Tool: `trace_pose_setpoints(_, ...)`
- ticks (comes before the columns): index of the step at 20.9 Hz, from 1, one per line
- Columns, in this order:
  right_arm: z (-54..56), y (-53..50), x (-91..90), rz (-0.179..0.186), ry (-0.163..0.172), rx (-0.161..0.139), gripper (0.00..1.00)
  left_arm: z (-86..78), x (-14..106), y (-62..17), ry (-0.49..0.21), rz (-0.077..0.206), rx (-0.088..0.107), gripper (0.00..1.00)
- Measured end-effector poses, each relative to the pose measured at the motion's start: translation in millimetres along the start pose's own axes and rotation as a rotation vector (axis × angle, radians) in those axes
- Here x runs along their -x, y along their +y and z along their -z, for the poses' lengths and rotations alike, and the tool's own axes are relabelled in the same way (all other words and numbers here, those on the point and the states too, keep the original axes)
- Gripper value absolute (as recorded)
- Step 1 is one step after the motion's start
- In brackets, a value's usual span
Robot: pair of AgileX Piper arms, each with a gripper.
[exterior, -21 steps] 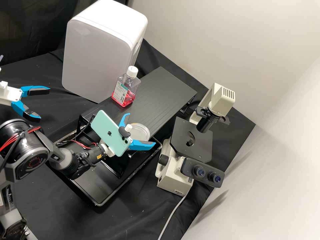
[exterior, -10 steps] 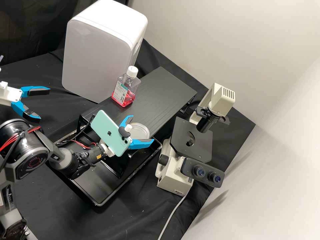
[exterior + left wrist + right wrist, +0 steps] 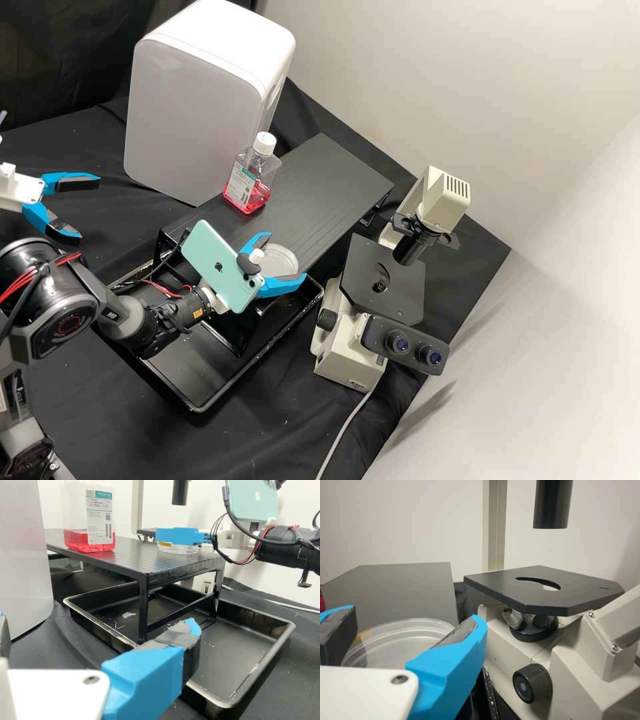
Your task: Remove the lid from the petri dish
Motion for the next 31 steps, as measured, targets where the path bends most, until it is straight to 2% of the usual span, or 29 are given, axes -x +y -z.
trace_pose_setpoints(14,2.2,-1.8,0.0,0.004,0.01,-0.001,0.0,-0.2,-0.6,-1.5,-0.002,0.007,0.003,1.0)
trace_pose_setpoints(15,2.7,-2.3,0.1,0.006,0.012,-0.001,1.0,-0.7,-0.8,-1.7,-0.004,0.008,0.002,1.0)
trace_pose_setpoints(19,4.4,-3.7,0.5,-0.002,0.013,-0.004,1.0,-1.5,-1.1,-2.1,-0.008,0.01,0.002,1.0)
trace_pose_setpoints(22,4.7,-4.5,1.8,-0.007,0.013,0.015,1.0,-1.5,-1.1,-2.1,-0.008,0.01,0.002,1.0)
trace_pose_setpoints(28,6.3,-3.5,3.4,-0.015,0.025,0.016,1.0,-2.1,-1.2,-2.3,-0.011,0.011,0.002,1.0)
trace_pose_setpoints(31,7.9,-2.0,3.8,-0.023,0.034,0.016,1.0,-2.4,-2.1,-4.5,-0.014,0.022,0.005,1.0)
